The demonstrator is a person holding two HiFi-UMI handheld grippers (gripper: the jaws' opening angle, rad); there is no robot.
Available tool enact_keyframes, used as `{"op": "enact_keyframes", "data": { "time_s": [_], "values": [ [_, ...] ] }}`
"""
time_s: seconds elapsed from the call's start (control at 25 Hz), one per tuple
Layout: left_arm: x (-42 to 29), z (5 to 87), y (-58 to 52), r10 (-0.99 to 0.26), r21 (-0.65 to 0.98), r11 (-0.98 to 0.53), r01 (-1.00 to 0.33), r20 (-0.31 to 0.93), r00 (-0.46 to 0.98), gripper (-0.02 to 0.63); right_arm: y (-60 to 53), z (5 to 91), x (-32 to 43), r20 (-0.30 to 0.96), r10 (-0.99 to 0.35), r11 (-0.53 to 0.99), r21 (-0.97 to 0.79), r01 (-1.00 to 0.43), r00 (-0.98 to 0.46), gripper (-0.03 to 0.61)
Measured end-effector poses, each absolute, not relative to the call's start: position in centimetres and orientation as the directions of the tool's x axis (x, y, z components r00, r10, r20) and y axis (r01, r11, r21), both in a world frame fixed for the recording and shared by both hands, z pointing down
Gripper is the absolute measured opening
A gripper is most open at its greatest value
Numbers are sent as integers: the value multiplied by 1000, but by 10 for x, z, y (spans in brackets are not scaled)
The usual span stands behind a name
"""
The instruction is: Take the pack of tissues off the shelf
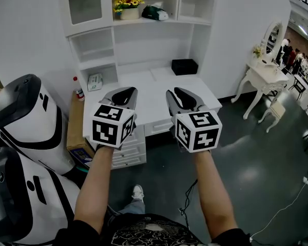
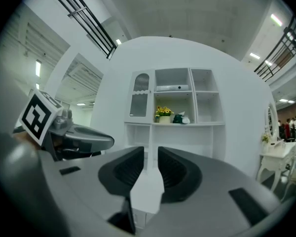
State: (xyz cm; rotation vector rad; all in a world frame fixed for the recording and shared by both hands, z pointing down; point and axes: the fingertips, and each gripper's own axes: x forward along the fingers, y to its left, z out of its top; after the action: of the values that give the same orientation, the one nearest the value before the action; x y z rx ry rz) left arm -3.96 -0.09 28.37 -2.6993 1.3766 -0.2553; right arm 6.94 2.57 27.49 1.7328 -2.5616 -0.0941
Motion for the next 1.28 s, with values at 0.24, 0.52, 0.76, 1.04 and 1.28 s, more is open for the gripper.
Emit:
{"op": "enact_keyframes", "data": {
  "time_s": [0.24,0.52,0.76,1.04,1.28],
  "values": [
    [-36,281,-70,-796,-166,-605,-779,104,597,5,-40,269,69,15,-929,369,85,-926,-369,122],
    [-40,272,-154,-773,-152,-634,-758,103,626,5,-120,255,63,21,-939,344,95,-934,-344,166],
    [-48,271,-212,-757,-148,-654,-742,113,644,5,-176,248,57,20,-948,319,91,-943,-319,200],
    [-59,266,-254,-740,-149,-672,-725,101,665,5,-222,241,43,5,-952,304,89,-949,-305,260],
    [-67,266,-277,-736,-142,-677,-723,93,671,5,-245,240,32,8,-954,299,96,-950,-299,273]
  ]
}}
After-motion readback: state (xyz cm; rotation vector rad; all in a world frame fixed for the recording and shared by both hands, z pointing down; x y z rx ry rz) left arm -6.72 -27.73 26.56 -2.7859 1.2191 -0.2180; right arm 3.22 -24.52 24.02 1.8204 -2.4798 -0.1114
